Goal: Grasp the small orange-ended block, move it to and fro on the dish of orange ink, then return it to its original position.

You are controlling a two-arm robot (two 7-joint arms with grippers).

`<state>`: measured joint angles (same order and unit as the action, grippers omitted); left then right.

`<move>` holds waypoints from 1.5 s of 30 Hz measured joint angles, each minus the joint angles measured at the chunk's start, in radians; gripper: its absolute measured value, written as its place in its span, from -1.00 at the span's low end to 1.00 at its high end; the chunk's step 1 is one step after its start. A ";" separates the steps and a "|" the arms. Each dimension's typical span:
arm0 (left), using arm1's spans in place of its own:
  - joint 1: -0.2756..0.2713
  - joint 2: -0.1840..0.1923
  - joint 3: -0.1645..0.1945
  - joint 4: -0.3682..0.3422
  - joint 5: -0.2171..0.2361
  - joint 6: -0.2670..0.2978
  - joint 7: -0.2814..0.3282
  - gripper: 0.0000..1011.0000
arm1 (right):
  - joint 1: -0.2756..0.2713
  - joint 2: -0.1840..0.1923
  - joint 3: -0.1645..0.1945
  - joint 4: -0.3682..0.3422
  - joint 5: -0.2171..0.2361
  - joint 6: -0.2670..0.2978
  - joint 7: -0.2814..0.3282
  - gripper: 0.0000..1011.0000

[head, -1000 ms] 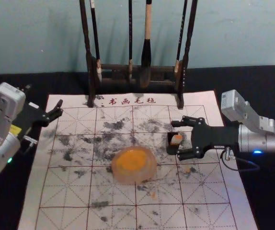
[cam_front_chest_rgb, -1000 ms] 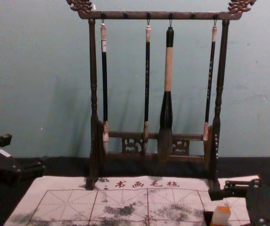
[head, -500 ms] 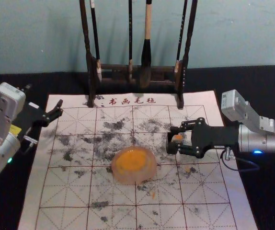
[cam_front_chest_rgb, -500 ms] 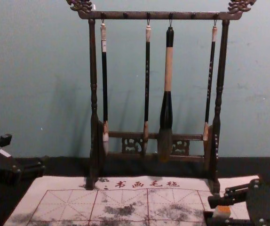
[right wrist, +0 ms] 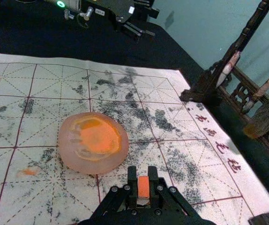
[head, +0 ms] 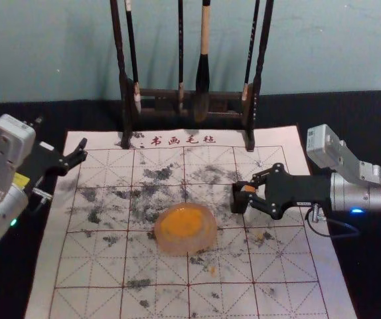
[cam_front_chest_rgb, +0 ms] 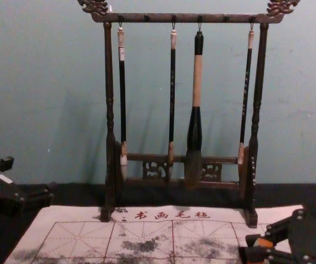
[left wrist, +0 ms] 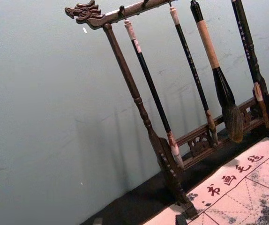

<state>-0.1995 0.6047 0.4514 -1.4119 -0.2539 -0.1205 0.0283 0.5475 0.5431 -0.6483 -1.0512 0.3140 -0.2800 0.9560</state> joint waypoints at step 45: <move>0.000 0.000 0.000 0.000 0.000 0.000 0.000 0.98 | 0.033 0.021 0.003 -0.178 0.106 0.220 -0.025 -0.74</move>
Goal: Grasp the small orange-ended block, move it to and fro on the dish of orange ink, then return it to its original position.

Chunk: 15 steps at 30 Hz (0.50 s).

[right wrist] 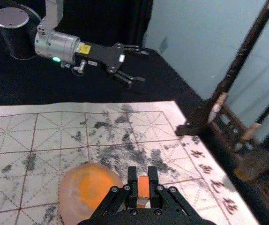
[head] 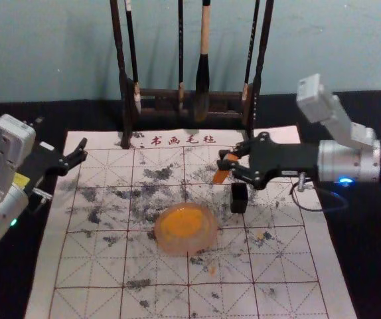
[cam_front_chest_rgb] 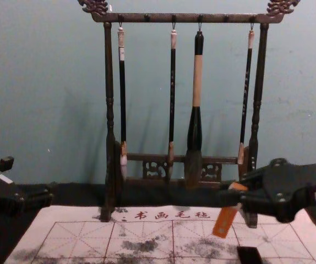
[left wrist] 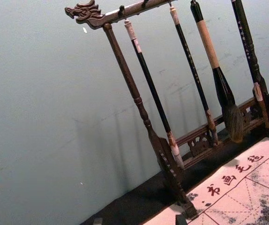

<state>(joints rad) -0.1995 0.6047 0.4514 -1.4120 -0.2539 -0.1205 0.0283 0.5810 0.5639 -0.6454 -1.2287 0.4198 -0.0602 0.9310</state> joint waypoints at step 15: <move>0.000 0.000 0.000 0.000 0.000 0.000 0.000 0.98 | 0.091 -0.089 -0.112 0.118 -0.033 0.007 0.065 -0.74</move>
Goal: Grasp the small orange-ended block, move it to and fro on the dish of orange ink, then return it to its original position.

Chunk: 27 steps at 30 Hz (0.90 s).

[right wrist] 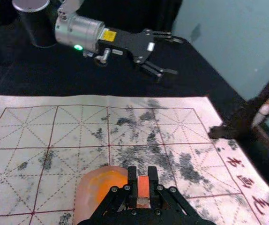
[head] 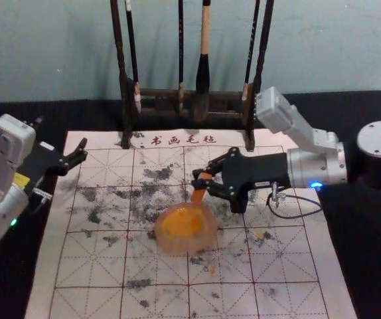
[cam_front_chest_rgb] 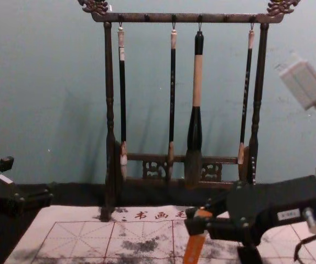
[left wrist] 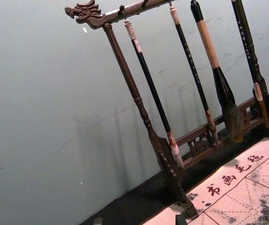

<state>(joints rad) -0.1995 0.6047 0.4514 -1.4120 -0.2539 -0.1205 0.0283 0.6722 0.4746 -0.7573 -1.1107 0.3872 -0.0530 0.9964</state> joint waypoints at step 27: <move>0.000 0.000 0.000 0.000 0.000 0.000 0.000 0.98 | 0.086 -0.092 -0.082 0.152 -0.057 -0.061 0.051 -0.74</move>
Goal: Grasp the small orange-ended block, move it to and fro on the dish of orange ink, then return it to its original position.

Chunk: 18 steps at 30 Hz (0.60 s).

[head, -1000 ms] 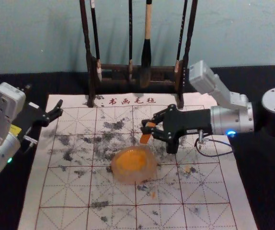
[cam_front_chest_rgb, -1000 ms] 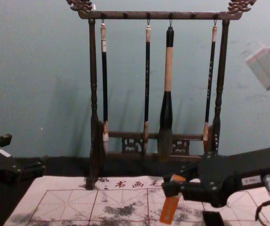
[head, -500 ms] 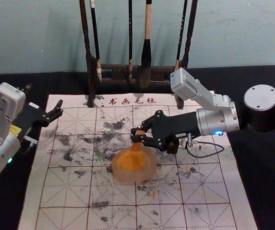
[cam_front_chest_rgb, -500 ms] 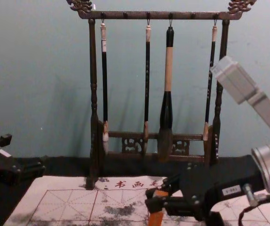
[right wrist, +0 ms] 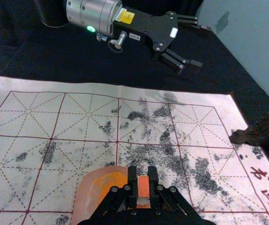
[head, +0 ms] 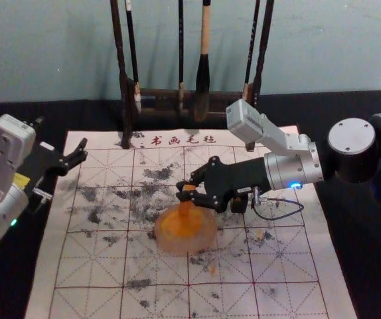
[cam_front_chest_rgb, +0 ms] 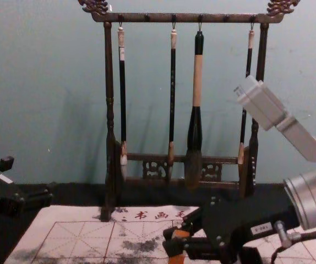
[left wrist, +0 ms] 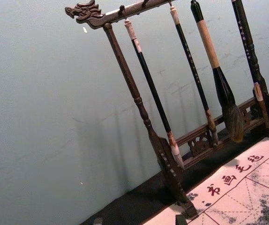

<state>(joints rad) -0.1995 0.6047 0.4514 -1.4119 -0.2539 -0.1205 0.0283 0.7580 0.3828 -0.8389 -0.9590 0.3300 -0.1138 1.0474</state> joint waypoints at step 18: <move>0.000 0.000 0.000 0.000 0.000 0.000 0.000 0.98 | 0.002 0.011 -0.012 -0.007 -0.016 -0.007 0.010 -0.74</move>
<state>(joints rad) -0.1996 0.6047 0.4514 -1.4119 -0.2539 -0.1205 0.0283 0.7595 0.3939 -0.8509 -0.9660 0.3145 -0.1206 1.0577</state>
